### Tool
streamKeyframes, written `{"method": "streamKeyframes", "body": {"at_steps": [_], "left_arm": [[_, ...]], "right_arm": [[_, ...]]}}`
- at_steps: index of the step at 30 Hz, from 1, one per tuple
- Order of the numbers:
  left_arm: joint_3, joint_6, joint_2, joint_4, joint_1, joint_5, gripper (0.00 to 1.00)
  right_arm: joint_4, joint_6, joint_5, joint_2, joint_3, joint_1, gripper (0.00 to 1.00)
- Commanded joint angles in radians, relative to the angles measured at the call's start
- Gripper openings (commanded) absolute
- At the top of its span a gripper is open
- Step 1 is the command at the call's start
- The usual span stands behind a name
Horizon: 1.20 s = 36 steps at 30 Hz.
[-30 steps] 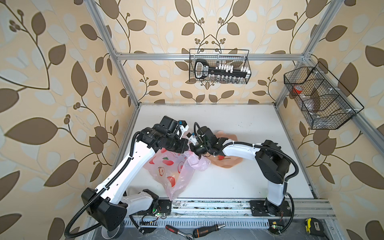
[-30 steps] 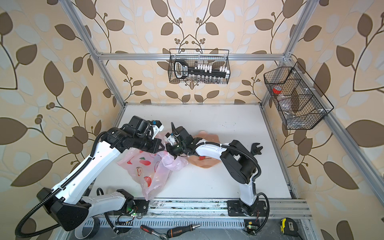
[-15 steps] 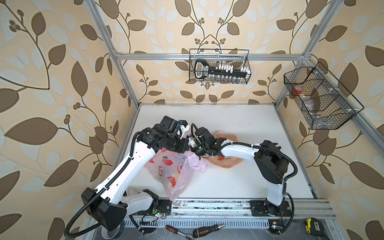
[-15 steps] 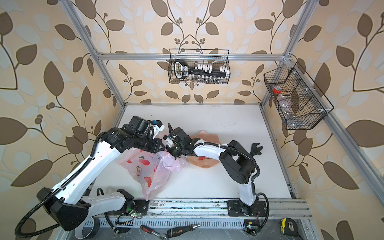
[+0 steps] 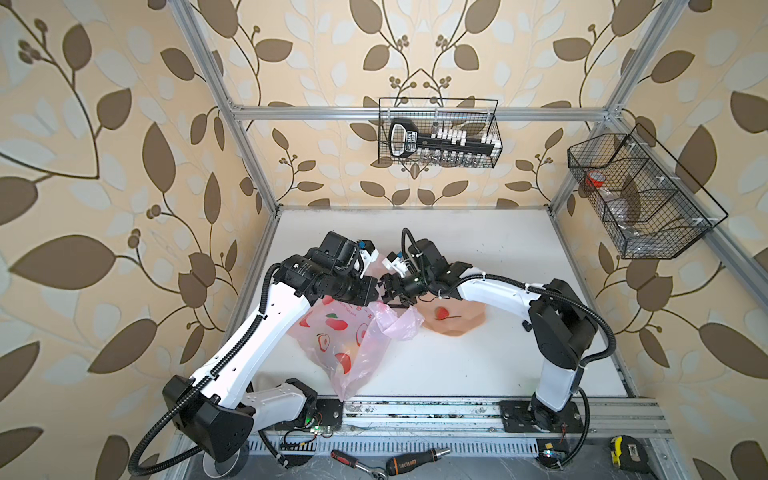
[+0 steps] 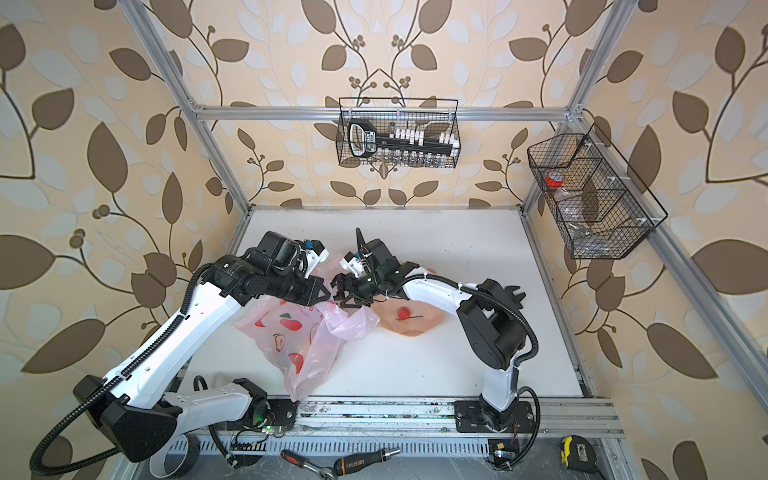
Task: Place the fruits into the plastic bag
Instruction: 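Carry the plum into the pink bag and open the right gripper, then withdraw the right gripper from the bag toward the plate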
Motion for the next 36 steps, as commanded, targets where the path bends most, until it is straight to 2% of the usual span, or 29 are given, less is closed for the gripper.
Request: {"method": "streamKeyframes", "body": {"at_steps": [1, 10, 14, 21, 25, 28, 36], "left_arm": [[0.017, 0.019, -0.019, -0.013, 0.005, 0.017, 0.0], [0.017, 0.019, -0.018, -0.013, 0.005, 0.019, 0.0], [0.017, 0.017, -0.018, -0.013, 0.006, 0.021, 0.0], [0.017, 0.016, -0.016, -0.008, 0.006, 0.022, 0.0], [0.017, 0.016, -0.01, -0.005, 0.005, 0.026, 0.0], [0.02, 0.016, -0.006, -0.002, 0.006, 0.028, 0.0], [0.024, 0.017, 0.001, 0.0, 0.006, 0.033, 0.0]], "right_arm": [[-0.053, -0.039, 0.053, -0.045, 0.005, -0.016, 0.89], [-0.067, -0.039, 0.139, -0.106, -0.039, -0.069, 0.89], [-0.169, -0.092, 0.237, -0.139, -0.02, -0.081, 0.89], [-0.509, -0.255, 0.639, -0.207, 0.04, -0.095, 0.85], [-0.585, -0.309, 0.765, -0.23, 0.036, -0.096, 0.83], [-0.622, -0.334, 0.819, -0.239, 0.025, -0.098, 0.81], [-0.629, -0.39, 0.844, -0.24, -0.041, -0.096, 0.71]]}}
